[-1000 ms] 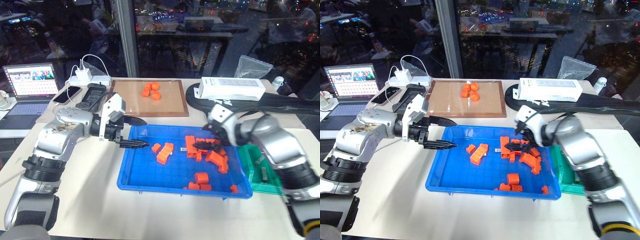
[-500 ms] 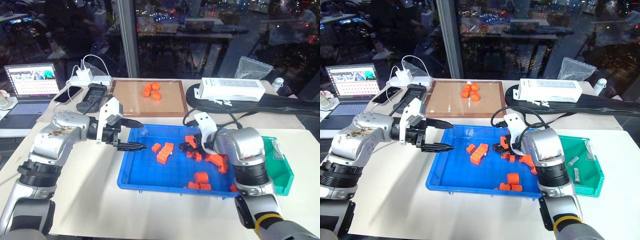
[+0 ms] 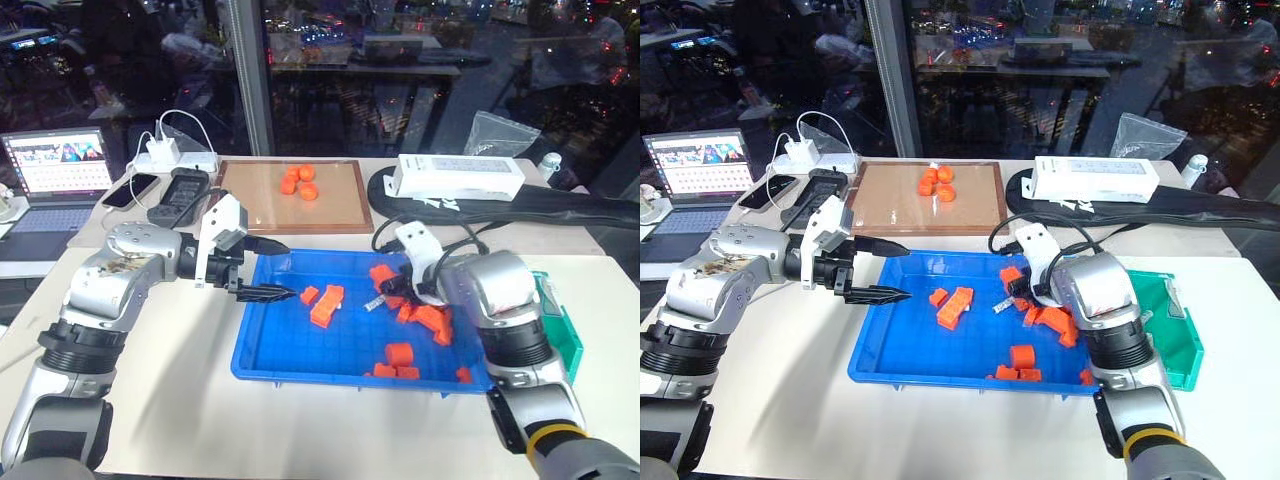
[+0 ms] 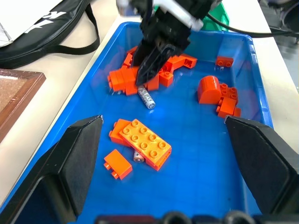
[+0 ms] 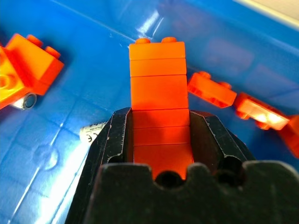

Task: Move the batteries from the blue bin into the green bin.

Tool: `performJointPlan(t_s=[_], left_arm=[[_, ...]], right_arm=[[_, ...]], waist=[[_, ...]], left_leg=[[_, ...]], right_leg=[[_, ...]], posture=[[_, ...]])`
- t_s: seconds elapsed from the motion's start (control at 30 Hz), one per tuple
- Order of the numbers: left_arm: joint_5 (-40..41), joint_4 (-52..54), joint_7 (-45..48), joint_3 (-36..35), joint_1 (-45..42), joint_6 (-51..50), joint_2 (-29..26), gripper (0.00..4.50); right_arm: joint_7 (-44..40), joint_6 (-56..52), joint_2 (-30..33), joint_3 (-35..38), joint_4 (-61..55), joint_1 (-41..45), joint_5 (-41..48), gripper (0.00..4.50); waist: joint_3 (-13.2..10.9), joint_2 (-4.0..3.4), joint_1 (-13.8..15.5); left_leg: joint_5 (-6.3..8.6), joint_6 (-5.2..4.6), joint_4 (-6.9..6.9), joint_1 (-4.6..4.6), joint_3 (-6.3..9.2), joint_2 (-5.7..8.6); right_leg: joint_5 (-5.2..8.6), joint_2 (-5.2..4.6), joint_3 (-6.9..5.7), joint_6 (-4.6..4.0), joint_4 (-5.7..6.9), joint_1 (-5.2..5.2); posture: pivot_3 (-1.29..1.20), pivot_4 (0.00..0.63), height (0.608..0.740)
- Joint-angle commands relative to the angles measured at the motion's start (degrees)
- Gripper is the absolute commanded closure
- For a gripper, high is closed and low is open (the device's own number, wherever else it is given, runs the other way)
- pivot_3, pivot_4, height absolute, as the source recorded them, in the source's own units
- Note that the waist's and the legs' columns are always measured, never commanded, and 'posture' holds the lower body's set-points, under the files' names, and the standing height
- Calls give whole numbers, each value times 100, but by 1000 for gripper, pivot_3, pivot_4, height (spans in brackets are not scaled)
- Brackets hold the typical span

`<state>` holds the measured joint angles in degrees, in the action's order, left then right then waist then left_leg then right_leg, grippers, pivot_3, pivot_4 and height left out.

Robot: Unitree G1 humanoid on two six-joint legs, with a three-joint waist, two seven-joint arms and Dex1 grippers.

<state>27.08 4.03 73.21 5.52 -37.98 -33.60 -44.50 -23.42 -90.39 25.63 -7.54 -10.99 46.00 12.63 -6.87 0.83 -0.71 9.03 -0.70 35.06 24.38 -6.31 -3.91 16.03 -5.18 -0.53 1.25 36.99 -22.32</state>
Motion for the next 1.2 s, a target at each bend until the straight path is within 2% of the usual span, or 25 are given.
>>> performJointPlan(t_s=[0.03,0.13,0.33,0.4,0.43,0.6,0.67,0.73,0.8,0.9,1.07,1.2], left_arm=[[-8,50,14,-100,-120,152,-6,0],[-21,19,16,-69,-146,178,20,0],[14,-6,76,-32,-167,129,29,0],[37,35,95,-17,-156,99,40,0],[60,53,99,-22,-148,76,50,0],[50,70,119,-33,-123,70,28,0],[50,82,129,-43,-106,67,11,0],[43,84,132,-47,-97,68,2,0],[39,83,129,-48,-99,67,9,0],[27,67,120,-37,-110,78,33,0],[16,70,104,-35,-106,83,40,0],[23,125,90,-63,-47,56,-4,0]], right_arm=[[-858,321,592,-254,-993,133,727,3046],[-1400,453,1023,-604,-1559,-19,1201,3046],[-1557,525,1118,-968,-1824,-265,1533,3046],[-1549,431,1059,-1081,-1822,-339,1628,2043],[-1580,381,1040,-1160,-1854,-371,1699,1811],[-1577,468,1101,-1199,-1902,-340,1817,70],[-1591,758,1314,-1062,-1807,-278,1715,30],[-1598,2001,1488,-771,-1527,-449,1311,30],[-1846,2885,1736,-804,-1122,-525,1054,30],[-2072,3065,1794,-853,-550,-423,1012,30],[-2542,3633,1539,-926,56,-476,1042,30],[-2683,4455,1491,-1298,722,-502,432,30]], waist=[[0,0,2],[0,0,0],[0,1,1],[0,1,2],[0,2,6],[0,2,8],[0,2,11],[-1,2,20],[-1,3,29],[-1,3,28],[-1,4,-2],[-1,4,1]], left_leg=[[0,0,-1,-1,1,0],[0,0,-11,-1,2,0],[0,0,-9,-1,2,-1],[0,0,-7,-1,2,-1],[0,0,-7,-1,2,-1],[0,0,-6,1,2,-1],[0,0,-7,0,2,-1],[0,0,-6,1,2,0],[0,0,-6,0,1,1],[0,0,-6,-3,-1,0],[0,0,-10,-3,-2,-2],[0,0,-8,-4,-1,-2]], right_leg=[[0,1,-1,0,-1,1],[1,1,-2,0,-12,2],[1,0,-1,-1,-14,3],[1,-1,-2,-1,-14,3],[1,-2,-2,-1,-15,3],[1,-2,-2,-1,-17,3],[1,-2,-3,-1,-17,3],[1,-3,-3,-1,-18,3],[6,-3,-3,7,-25,4],[23,-2,-3,37,-26,6],[3,2,1,2,-22,4],[3,3,-1,3,-21,6]], posture=[[0,150,693],[0,150,693],[0,150,693],[0,150,693],[0,150,693],[0,150,693],[0,150,693],[0,150,693],[0,150,693],[0,150,693],[0,150,693],[0,150,693]])
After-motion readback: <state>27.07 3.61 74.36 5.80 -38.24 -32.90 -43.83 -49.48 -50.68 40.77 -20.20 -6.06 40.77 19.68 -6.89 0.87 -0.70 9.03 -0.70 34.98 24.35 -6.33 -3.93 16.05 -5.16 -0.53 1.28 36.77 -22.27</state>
